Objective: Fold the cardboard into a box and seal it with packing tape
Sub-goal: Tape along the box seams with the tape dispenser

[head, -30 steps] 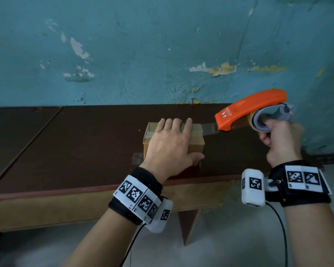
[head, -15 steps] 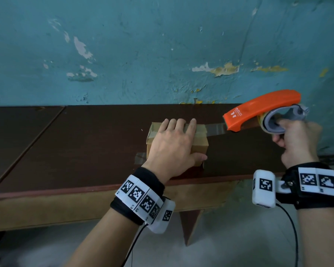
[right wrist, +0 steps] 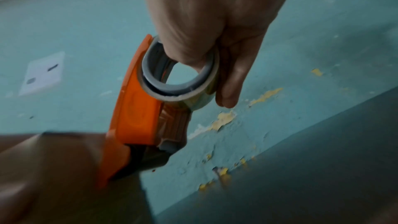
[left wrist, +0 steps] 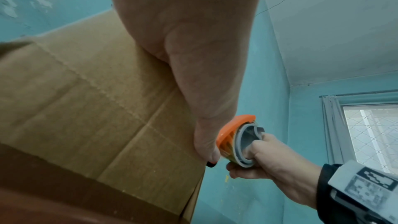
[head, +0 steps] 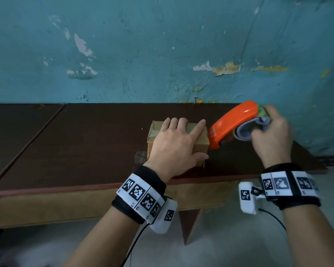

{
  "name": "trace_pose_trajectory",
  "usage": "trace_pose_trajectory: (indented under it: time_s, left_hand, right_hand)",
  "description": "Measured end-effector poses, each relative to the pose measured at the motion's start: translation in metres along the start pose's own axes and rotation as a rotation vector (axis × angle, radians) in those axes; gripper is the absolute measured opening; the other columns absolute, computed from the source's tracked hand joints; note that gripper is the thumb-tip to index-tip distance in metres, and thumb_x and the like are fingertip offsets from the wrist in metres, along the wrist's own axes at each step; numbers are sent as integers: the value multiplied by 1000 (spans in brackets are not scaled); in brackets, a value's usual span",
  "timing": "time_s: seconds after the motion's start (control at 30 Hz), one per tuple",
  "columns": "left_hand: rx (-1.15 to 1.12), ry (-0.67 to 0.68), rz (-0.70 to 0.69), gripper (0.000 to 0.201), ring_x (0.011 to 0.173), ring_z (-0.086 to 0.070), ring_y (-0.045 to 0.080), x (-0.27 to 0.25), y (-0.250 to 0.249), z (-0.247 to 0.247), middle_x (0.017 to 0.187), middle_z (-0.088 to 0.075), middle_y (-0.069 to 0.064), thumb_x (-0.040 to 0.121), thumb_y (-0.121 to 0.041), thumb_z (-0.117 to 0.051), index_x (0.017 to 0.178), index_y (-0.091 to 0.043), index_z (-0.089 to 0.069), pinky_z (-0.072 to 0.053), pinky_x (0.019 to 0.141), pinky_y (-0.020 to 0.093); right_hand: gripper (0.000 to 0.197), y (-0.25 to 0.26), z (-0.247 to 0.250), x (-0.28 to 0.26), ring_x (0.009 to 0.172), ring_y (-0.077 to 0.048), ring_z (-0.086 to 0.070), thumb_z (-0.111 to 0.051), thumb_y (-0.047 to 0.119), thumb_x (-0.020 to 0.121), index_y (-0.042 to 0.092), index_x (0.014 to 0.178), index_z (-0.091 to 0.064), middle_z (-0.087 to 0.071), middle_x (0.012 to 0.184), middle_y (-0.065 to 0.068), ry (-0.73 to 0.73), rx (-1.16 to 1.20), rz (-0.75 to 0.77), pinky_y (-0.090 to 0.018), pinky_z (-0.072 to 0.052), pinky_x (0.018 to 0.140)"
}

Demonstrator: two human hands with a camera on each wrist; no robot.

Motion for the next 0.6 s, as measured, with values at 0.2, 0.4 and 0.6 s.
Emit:
trace_pose_trajectory:
  time_s: [0.2, 0.4, 0.6]
  left_hand:
    - [18, -18, -10, 90, 143, -41, 38, -2, 2, -1, 153, -44, 19, 93, -76, -47, 166, -34, -15, -24, 126, 53]
    - [24, -29, -17, 91, 141, -42, 41, -3, 1, 0, 151, -46, 22, 93, -74, -50, 166, -29, -20, -24, 125, 55]
    - [28, -27, -15, 92, 140, -43, 41, -3, 2, -1, 150, -47, 21, 92, -74, -51, 166, -27, -21, -25, 125, 56]
  right_hand:
    - [52, 16, -6, -2, 103, -38, -62, -54, -14, 75, 13, 120, -61, -65, 114, -18, -19, -7, 136, -42, -49, 86]
    - [54, 26, -15, 1, 94, -30, -63, -50, -19, 72, 13, 113, -61, -66, 100, -14, 38, 84, 189, -30, -47, 73]
    - [47, 42, -14, -2, 92, -31, -63, -55, -16, 70, 5, 112, -62, -67, 103, -17, -6, 15, 402, -28, -42, 68]
Point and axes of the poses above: each hand's wrist, its own x-axis towards the middle knuckle, its own z-axis out of the back of the hand, y = z × x, the point moved 1 cm from there along x, towards the middle knuckle
